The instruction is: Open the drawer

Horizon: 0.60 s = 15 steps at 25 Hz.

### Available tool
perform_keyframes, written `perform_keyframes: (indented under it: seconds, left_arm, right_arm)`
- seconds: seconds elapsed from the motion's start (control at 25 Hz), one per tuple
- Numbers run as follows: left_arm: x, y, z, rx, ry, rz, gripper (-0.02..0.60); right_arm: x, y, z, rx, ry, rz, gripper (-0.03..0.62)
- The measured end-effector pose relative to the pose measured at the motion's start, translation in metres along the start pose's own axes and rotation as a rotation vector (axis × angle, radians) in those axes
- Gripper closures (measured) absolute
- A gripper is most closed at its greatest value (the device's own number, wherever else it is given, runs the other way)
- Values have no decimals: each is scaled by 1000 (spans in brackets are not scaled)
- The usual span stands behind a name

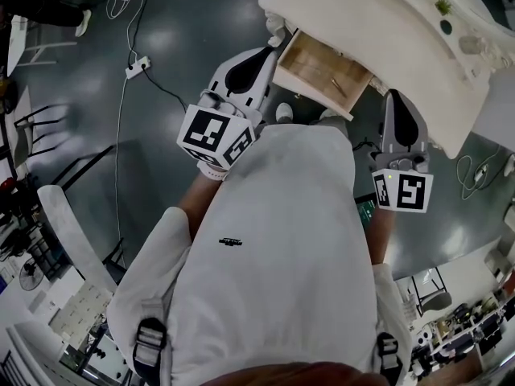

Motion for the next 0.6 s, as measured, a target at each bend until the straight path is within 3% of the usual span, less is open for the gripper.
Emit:
perform_keyframes:
  seconds: [0.6]
  left_arm:
    - [0, -9, -5, 4, 13, 47, 574]
  right_arm:
    - [-7, 1, -4, -7, 12, -14, 583]
Point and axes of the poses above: the fingertips, and each gripper's own axes: y forward along the fingers, x to its right, z out of its top, the point moved 10 cm from there along -y, backward along the fingers, and after that the axes turned 7 degrees about -z, right-handed, at the moved point
